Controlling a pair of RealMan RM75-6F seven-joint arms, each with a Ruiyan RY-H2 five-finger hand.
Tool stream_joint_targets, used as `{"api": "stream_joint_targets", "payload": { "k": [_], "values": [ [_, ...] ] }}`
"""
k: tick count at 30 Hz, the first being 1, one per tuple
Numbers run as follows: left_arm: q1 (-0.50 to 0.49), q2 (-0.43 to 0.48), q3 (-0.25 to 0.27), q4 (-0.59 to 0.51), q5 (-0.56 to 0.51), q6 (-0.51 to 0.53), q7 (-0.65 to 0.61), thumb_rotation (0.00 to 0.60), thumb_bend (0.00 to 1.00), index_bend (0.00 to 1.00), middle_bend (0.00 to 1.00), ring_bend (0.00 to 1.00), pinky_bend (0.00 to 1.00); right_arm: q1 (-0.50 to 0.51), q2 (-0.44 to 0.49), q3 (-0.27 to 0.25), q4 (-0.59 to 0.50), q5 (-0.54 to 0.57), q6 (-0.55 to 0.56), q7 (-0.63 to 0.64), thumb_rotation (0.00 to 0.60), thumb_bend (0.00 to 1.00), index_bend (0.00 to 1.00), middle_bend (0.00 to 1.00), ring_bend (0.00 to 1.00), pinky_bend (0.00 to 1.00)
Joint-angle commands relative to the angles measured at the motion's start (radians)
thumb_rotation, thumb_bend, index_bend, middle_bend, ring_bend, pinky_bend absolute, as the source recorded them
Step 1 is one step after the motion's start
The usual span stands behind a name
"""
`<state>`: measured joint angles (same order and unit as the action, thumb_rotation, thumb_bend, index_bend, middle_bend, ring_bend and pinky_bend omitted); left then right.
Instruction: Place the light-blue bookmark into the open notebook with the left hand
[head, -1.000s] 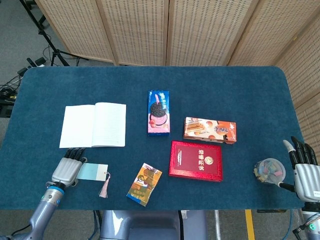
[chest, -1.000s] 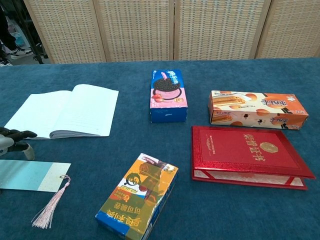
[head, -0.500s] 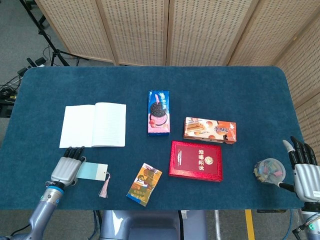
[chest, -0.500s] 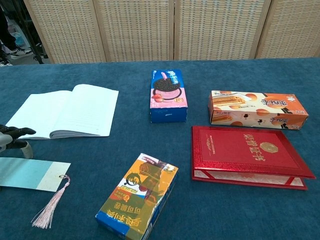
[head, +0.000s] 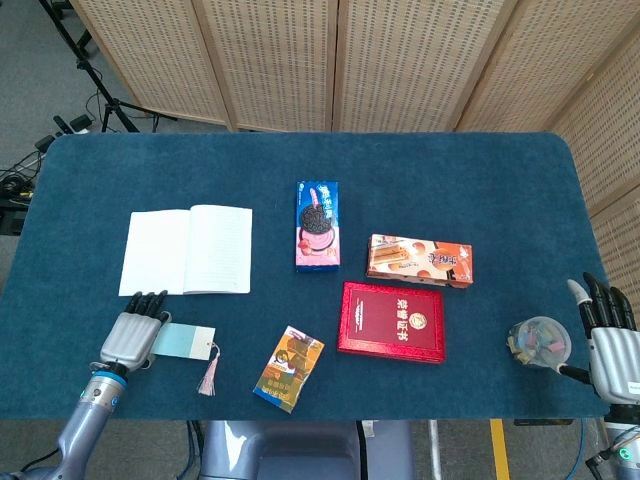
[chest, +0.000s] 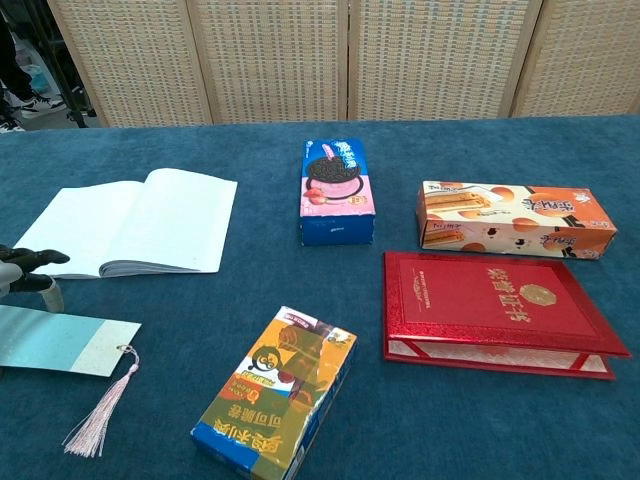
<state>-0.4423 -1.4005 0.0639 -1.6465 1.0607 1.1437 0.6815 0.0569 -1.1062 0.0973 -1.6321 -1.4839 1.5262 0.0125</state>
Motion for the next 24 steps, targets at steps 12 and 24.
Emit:
{"api": "stream_joint_targets", "payload": {
  "k": [12,24],
  "values": [
    [-0.016,0.069,-0.031,-0.019,0.038,0.018,-0.005,0.6,0.33,0.38,0.0,0.0,0.0,0.0,-0.001,0.0,-0.001,0.002,-0.002,-0.005,0.6,0.0,0.0,0.0,0.0,0.0],
    [-0.037,0.116,-0.098,0.002,-0.046,-0.016,-0.05,0.6,0.33,0.38,0.0,0.0,0.0,0.004,-0.005,0.001,0.0,0.007,-0.01,-0.014,0.6,0.0,0.0,0.0,0.0,0.0]
  ]
}}
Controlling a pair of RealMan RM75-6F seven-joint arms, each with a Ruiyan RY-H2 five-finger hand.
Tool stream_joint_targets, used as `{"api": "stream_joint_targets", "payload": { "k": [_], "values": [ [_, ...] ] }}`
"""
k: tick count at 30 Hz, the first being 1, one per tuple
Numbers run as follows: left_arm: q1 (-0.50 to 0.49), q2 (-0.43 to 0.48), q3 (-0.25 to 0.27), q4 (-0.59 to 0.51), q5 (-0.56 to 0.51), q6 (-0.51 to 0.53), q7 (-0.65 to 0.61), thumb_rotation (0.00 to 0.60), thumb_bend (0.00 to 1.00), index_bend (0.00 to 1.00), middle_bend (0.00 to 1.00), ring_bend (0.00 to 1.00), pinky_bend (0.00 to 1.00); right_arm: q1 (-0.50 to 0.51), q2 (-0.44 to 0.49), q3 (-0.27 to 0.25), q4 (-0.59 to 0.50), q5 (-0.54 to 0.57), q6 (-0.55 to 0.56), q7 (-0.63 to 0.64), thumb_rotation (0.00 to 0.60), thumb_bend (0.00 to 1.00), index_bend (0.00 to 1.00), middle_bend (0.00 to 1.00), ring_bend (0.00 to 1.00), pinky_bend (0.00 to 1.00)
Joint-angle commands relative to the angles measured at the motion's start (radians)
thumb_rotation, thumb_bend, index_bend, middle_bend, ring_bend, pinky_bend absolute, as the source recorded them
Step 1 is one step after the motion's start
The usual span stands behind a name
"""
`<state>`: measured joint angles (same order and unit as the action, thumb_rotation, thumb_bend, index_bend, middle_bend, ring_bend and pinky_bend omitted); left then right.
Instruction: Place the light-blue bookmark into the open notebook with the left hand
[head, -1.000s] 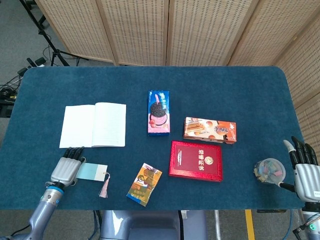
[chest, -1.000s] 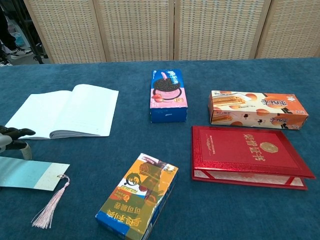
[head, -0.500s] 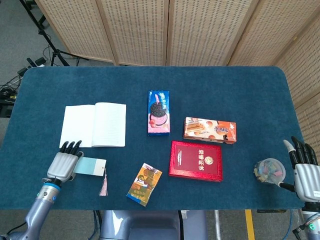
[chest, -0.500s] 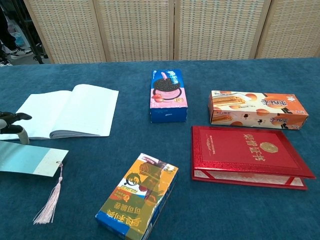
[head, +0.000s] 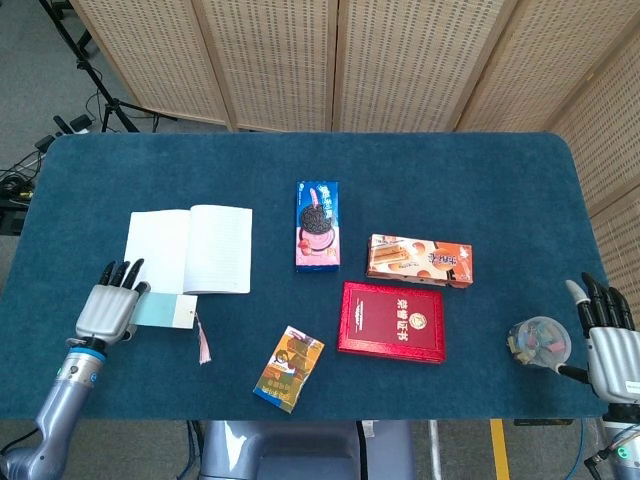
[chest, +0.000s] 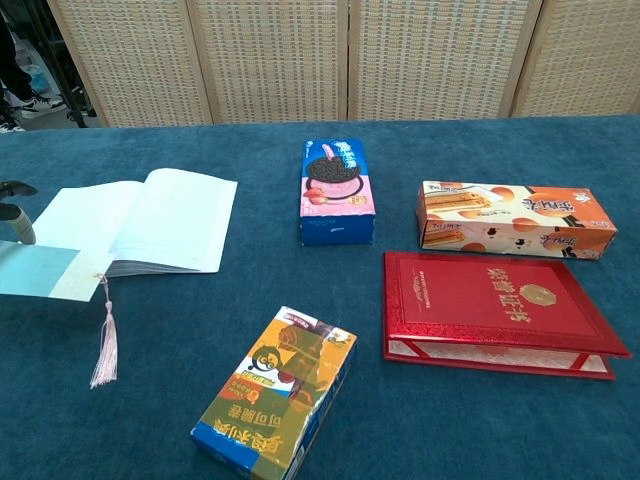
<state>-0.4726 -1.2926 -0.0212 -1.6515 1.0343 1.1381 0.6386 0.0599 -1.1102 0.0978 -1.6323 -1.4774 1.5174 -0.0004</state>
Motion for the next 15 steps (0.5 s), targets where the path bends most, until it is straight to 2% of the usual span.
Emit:
{"api": "stream_joint_targets", "payload": {
  "k": [1,8,10,15],
  "values": [
    [-0.009,0.01,-0.019,0.01,-0.036,-0.017,-0.009,0.6,0.33,0.38,0.0,0.0,0.0,0.001,-0.001,0.0,0.0,0.002,-0.003,-0.002,0.6,0.0,0.0,0.0,0.0,0.0],
    [-0.028,0.016,-0.059,0.031,-0.139,-0.047,-0.015,0.6,0.33,0.38,0.0,0.0,0.0,0.002,-0.002,-0.001,0.0,0.001,-0.005,-0.006,0.6,0.0,0.0,0.0,0.0,0.0],
    [-0.044,0.021,-0.095,0.043,-0.215,-0.07,-0.024,0.6,0.33,0.38,0.0,0.0,0.0,0.005,-0.004,-0.003,0.0,0.0,-0.012,-0.01,0.6,0.0,0.0,0.0,0.0,0.0],
    [-0.081,0.028,-0.136,0.051,-0.328,-0.105,-0.015,0.6,0.33,0.38,0.0,0.0,0.0,0.008,-0.006,-0.003,0.001,0.005,-0.019,-0.012,0.6,0.0,0.0,0.0,0.0,0.0]
  ]
}}
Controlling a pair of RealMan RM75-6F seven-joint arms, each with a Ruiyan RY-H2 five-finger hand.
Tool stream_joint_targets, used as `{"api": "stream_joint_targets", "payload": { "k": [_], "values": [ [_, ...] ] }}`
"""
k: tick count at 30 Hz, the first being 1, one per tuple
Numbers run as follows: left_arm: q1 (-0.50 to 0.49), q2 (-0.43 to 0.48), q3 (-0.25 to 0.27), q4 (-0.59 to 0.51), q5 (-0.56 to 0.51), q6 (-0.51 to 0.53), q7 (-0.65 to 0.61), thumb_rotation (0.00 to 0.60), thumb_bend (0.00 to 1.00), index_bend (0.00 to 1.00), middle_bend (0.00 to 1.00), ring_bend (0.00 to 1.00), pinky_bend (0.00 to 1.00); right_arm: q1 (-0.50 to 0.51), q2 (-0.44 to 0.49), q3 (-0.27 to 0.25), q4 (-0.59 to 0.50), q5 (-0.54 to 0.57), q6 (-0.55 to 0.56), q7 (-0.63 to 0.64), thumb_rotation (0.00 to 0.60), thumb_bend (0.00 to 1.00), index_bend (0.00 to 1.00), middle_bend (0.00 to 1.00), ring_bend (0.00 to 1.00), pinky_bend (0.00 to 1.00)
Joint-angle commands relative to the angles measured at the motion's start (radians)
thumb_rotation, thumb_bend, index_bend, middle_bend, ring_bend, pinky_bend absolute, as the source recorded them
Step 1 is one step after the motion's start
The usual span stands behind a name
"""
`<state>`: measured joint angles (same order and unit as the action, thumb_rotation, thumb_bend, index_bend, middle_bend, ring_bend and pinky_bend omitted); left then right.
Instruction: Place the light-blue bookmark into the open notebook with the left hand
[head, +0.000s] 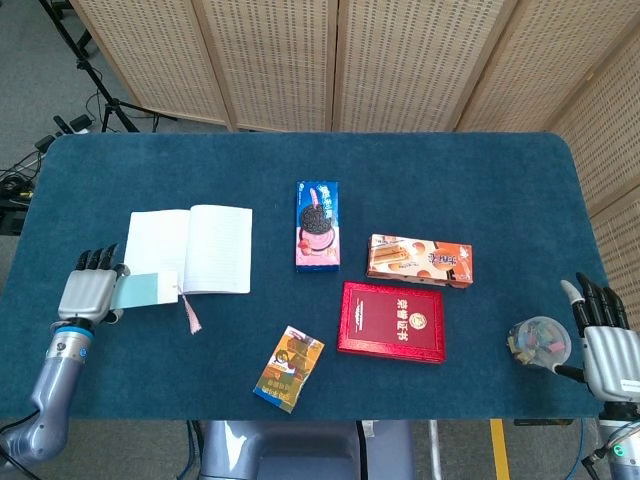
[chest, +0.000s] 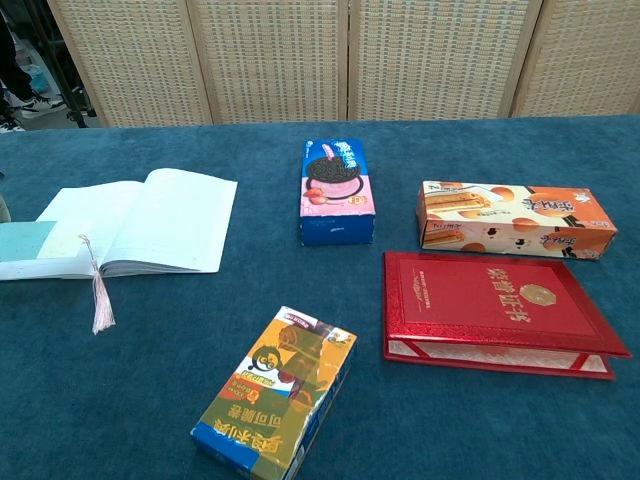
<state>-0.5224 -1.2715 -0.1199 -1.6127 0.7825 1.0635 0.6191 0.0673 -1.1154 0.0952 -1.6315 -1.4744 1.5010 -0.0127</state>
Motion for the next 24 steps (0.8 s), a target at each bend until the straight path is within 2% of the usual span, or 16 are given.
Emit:
{"api": "stream_joint_targets", "payload": {
  "k": [1,12,24],
  "values": [
    [-0.042,0.009,-0.043,0.016,-0.098,-0.036,0.014,0.6,0.33,0.38,0.0,0.0,0.0,0.002,-0.001,0.0,0.001,0.002,-0.004,0.0,0.6,0.0,0.0,0.0,0.0,0.0],
    [-0.18,-0.01,-0.094,0.034,-0.361,-0.06,0.13,0.6,0.34,0.4,0.0,0.0,0.0,0.012,-0.003,0.001,0.011,0.023,-0.033,0.009,0.6,0.0,0.0,0.0,0.0,0.0],
    [-0.321,-0.031,-0.134,0.026,-0.659,0.017,0.271,0.6,0.34,0.41,0.0,0.0,0.0,0.015,0.007,-0.001,0.019,0.022,-0.047,0.06,0.6,0.0,0.0,0.0,0.0,0.0]
  ]
}}
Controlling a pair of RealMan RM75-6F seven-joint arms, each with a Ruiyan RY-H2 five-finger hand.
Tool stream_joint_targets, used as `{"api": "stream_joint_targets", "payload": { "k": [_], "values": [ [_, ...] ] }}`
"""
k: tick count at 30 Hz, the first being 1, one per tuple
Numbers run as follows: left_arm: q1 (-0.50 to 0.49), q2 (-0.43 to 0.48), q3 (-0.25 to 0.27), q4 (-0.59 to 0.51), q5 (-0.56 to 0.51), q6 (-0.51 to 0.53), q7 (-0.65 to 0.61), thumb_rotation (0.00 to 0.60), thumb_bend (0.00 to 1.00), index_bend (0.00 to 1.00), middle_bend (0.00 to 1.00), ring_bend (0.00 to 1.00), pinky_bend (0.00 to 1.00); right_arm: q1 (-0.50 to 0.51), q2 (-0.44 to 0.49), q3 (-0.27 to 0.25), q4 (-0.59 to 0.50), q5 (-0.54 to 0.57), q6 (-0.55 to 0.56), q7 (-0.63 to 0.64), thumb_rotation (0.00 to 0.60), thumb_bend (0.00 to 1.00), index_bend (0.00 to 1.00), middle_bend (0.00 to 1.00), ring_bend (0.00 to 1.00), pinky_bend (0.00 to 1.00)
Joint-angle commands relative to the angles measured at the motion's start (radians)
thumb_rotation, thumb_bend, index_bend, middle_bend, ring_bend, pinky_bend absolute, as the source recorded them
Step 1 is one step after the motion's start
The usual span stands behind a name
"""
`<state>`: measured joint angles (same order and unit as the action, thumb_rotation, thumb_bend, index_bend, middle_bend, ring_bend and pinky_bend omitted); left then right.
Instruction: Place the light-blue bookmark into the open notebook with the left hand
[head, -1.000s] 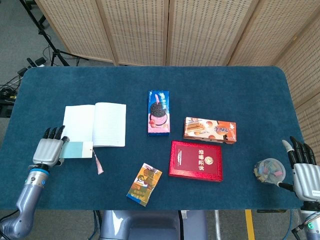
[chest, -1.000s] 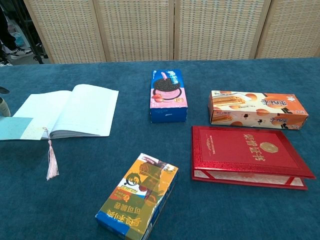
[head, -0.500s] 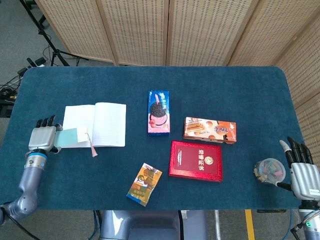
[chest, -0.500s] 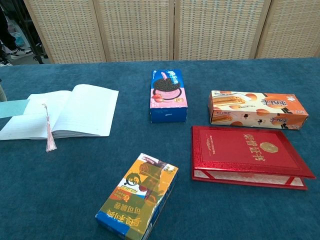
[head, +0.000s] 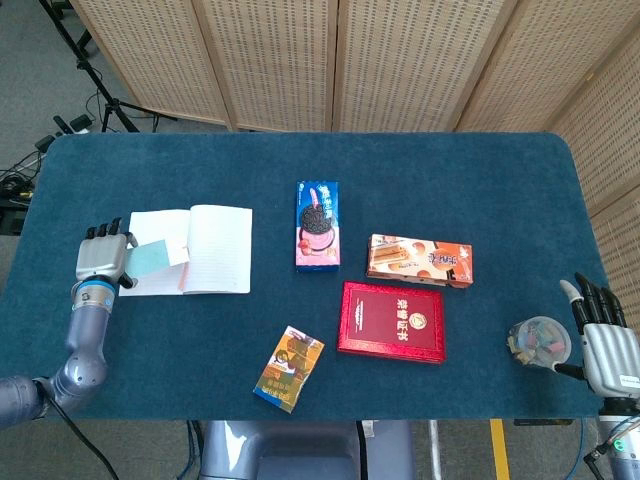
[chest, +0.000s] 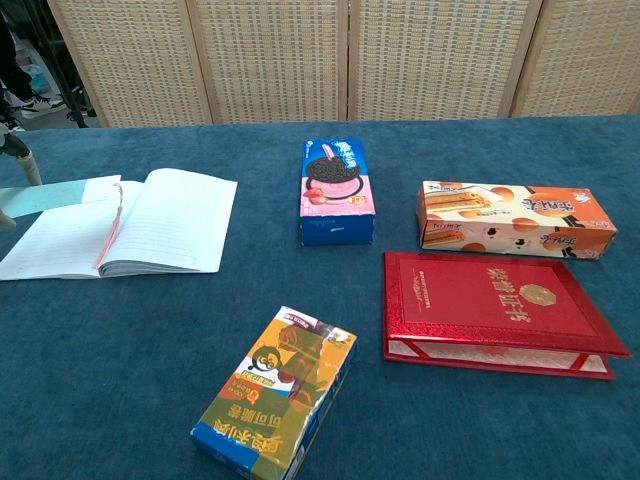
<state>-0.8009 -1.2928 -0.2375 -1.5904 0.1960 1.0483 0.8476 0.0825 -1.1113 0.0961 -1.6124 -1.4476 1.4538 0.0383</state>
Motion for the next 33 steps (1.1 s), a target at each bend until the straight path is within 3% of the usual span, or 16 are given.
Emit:
{"api": "stream_joint_targets", "payload": {
  "k": [1,14,33],
  "values": [
    [-0.05,-0.013,-0.019,0.005,-0.09,0.039,0.051,0.6,0.34,0.42,0.0,0.0,0.0,0.0,0.004,-0.003,0.001,-0.008,0.0,0.013,0.6,0.0,0.0,0.0,0.0,0.0],
    [-0.118,-0.078,-0.041,0.082,-0.245,0.145,0.143,0.6,0.34,0.43,0.0,0.0,0.0,-0.005,0.019,-0.008,0.003,-0.027,0.012,0.065,0.6,0.0,0.0,0.0,0.0,0.0],
    [-0.156,-0.202,-0.157,0.267,-0.386,0.247,0.251,0.6,0.33,0.44,0.0,0.0,0.0,-0.007,0.035,-0.023,0.003,-0.063,0.021,0.125,0.6,0.0,0.0,0.0,0.0,0.0]
  ]
}}
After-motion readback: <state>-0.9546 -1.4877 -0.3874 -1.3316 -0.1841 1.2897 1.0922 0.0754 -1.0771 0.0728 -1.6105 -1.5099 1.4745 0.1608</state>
